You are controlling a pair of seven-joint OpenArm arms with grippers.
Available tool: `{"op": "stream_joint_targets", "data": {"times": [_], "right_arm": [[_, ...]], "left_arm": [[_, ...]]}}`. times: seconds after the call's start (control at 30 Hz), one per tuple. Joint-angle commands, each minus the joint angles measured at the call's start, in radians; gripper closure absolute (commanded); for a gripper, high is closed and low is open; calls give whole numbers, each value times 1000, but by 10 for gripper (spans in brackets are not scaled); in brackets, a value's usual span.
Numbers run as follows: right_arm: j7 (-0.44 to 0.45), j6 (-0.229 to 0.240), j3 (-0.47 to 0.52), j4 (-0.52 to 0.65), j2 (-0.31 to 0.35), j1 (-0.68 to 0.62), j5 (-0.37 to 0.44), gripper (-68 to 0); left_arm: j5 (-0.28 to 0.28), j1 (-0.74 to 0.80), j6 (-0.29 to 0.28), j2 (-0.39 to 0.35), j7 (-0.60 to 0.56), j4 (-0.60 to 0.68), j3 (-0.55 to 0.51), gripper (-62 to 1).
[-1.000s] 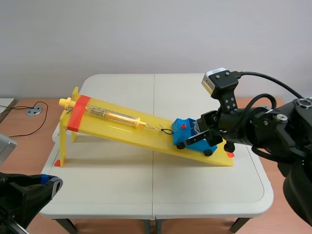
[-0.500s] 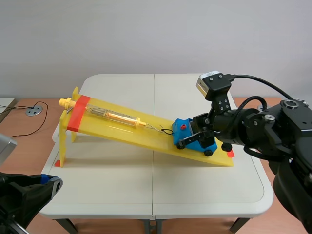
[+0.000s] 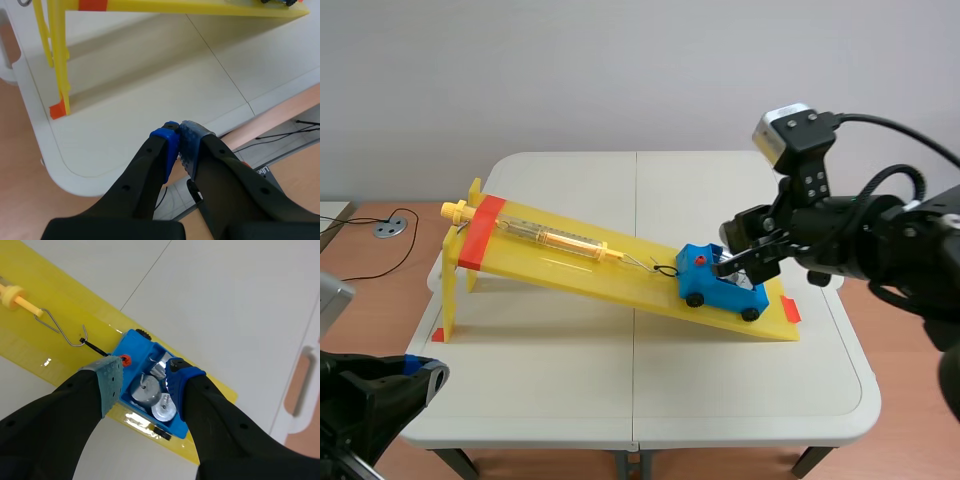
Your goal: Place the four metal weights on the blue cart on the ramp.
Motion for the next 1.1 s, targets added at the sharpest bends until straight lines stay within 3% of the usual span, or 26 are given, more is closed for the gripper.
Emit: {"op": "stream_joint_targets", "data": {"times": [0.0, 0.17, 0.33, 0.47, 0.63, 0.77, 1.07], "right_arm": [[97, 31, 71, 172, 93, 2, 121, -216], [75, 87, 169, 263, 173, -138, 212, -124], [71, 106, 287, 322, 214, -276, 265, -6], [50, 158, 377, 347, 227, -378, 318, -6], [14, 212, 490, 373, 227, -523, 392, -6], [4, 259, 573, 380, 227, -644, 409, -6], [2, 304, 719, 379, 219, -879, 420, -6]], "left_arm": [[-73, -23, -50, 7, -102, 57, -16, -29], [-39, -29, -67, 44, -94, 106, -16, -29], [-2, -66, -67, 108, -73, 138, -9, -27], [45, -110, -66, 145, -75, 138, 35, -27], [147, -168, -53, 195, -81, 138, 109, -25], [220, -223, -3, 230, -81, 138, 163, -25], [367, -351, 107, 255, -82, 122, 244, -25]]}}
